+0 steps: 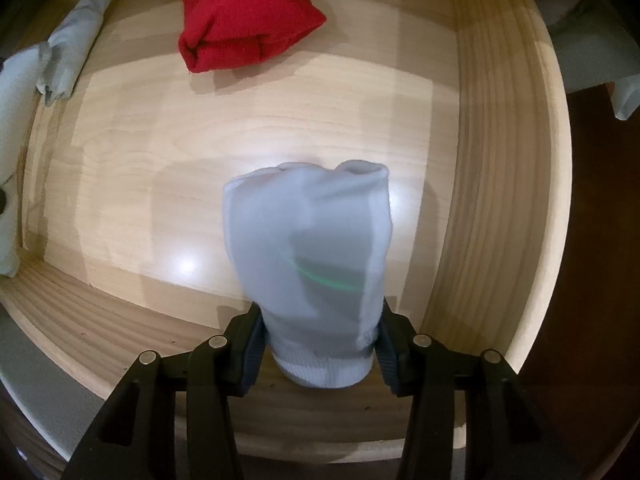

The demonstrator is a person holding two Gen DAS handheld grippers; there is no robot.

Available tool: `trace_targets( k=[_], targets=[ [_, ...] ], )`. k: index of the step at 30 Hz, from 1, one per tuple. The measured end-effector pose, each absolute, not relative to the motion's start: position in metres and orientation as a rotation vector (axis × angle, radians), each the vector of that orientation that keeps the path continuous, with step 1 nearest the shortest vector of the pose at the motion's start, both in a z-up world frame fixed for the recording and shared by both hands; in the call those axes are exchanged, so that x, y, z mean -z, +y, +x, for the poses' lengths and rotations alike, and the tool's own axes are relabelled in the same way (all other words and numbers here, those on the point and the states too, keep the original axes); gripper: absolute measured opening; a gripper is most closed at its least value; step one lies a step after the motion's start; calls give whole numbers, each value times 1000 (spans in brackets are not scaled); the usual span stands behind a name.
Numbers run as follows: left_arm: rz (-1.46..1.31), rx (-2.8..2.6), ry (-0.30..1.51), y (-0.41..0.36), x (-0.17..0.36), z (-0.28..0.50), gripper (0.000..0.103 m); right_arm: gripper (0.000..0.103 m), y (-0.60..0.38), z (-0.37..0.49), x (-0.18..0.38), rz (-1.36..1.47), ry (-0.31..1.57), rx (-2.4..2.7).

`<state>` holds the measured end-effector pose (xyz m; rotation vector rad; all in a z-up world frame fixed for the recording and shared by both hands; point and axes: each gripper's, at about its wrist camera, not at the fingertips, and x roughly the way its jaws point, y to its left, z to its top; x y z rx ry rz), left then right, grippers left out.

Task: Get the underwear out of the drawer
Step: 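Lift the light grey rolled underwear and carry it toward the white box with the left gripper, then lower the light grey underwear into the white box and open the left gripper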

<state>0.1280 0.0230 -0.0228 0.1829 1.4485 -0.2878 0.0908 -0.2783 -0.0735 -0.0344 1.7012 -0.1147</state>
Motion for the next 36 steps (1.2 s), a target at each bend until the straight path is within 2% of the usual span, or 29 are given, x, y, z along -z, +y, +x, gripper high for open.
trace_targets(
  k=[16, 29, 36],
  targets=[
    [171, 330, 1327, 32, -41, 97, 29, 43, -277, 87, 74, -28, 1693, 127],
    [191, 412, 1161, 37, -133, 69, 29, 43, -277, 88, 75, -30, 1693, 126],
    [198, 429, 1040, 25, -191, 81, 29, 43, -277, 88, 76, -32, 1694, 125]
  ],
)
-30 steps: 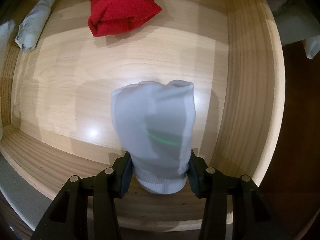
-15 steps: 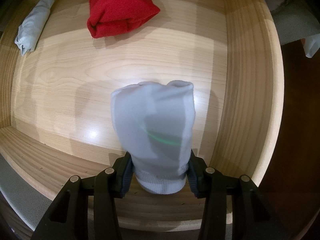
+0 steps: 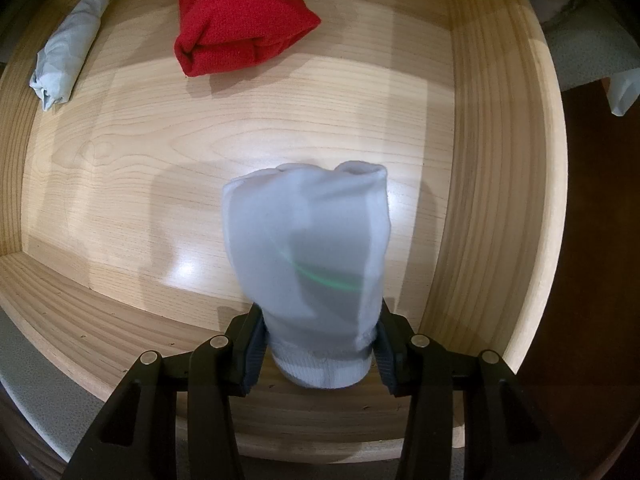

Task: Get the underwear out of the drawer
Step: 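Lower the light grey underwear into the white box and open the left gripper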

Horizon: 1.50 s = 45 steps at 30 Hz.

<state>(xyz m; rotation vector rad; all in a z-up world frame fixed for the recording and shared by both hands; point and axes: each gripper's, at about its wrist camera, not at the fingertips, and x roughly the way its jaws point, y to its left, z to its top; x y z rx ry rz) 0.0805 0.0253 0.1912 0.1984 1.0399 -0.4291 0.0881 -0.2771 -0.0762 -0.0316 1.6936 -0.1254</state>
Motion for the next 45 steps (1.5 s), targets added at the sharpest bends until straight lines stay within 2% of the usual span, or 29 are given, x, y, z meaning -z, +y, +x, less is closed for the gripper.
trace_targets(
  k=[15, 29, 39, 45],
  targets=[
    [180, 362, 955, -6, -230, 166, 29, 42, -276, 90, 73, -36, 1688, 130],
    [189, 351, 1001, -39, -195, 234, 29, 42, -276, 91, 69, -38, 1684, 133],
    [222, 309, 1064, -45, -161, 241, 35, 42, -279, 95, 65, -47, 1684, 135],
    [230, 316, 1069, -43, -161, 237, 39, 42, -275, 96, 66, -47, 1683, 137]
  ],
)
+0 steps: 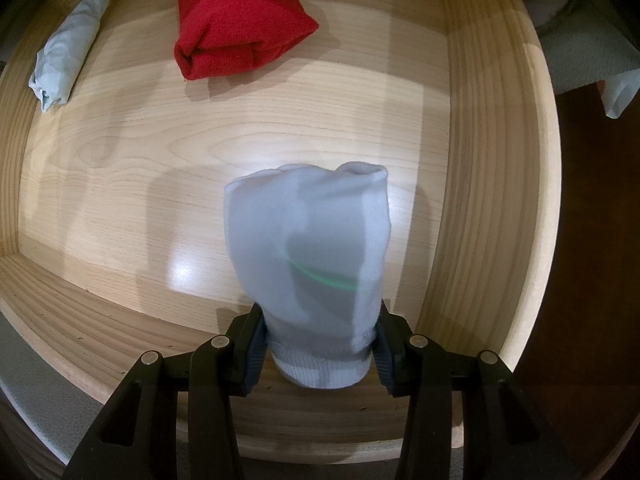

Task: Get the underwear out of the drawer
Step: 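Lower the light grey underwear into the white box and open the left gripper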

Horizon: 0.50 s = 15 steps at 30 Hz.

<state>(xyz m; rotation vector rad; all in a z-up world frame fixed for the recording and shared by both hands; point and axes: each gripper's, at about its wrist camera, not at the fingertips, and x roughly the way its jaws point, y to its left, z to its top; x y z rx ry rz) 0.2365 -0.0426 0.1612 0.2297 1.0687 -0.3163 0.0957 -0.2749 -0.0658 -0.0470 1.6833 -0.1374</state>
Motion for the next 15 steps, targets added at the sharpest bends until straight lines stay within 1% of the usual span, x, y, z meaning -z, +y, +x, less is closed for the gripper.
trace_targets(
  k=[3, 15],
  targets=[
    [239, 322, 1059, -43, -165, 231, 42, 42, -275, 96, 65, -48, 1683, 138],
    [211, 358, 977, -20, -195, 193, 42, 42, -276, 97, 65, -48, 1684, 140]
  ],
)
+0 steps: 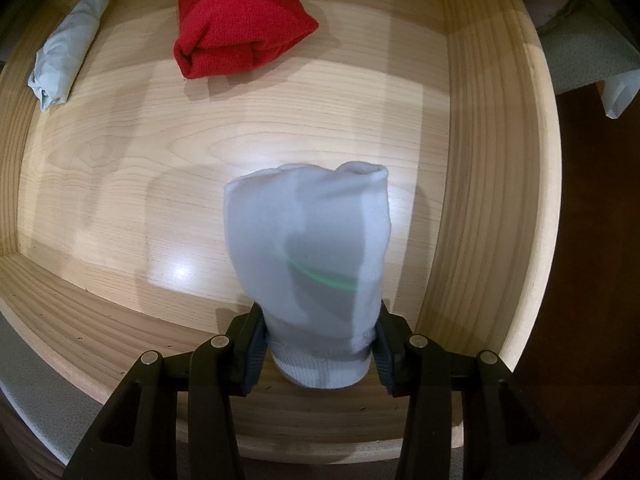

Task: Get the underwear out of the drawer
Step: 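Lower the light grey underwear into the white box and open the left gripper, then return the open left gripper over the drawer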

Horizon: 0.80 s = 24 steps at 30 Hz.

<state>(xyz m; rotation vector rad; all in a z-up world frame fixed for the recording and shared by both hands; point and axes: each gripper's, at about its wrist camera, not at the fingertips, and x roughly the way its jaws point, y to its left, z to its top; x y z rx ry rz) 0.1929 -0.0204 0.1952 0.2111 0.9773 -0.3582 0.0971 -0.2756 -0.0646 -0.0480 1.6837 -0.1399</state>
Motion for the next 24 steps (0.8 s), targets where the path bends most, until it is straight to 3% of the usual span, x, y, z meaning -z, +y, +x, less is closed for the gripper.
trace_targets(
  k=[12, 24],
  targets=[
    [188, 359, 957, 20, -206, 144, 43, 41, -279, 99, 62, -49, 1687, 143],
    [193, 283, 1091, 48, -106, 95, 44, 41, -280, 100, 61, -53, 1691, 144]
  ],
)
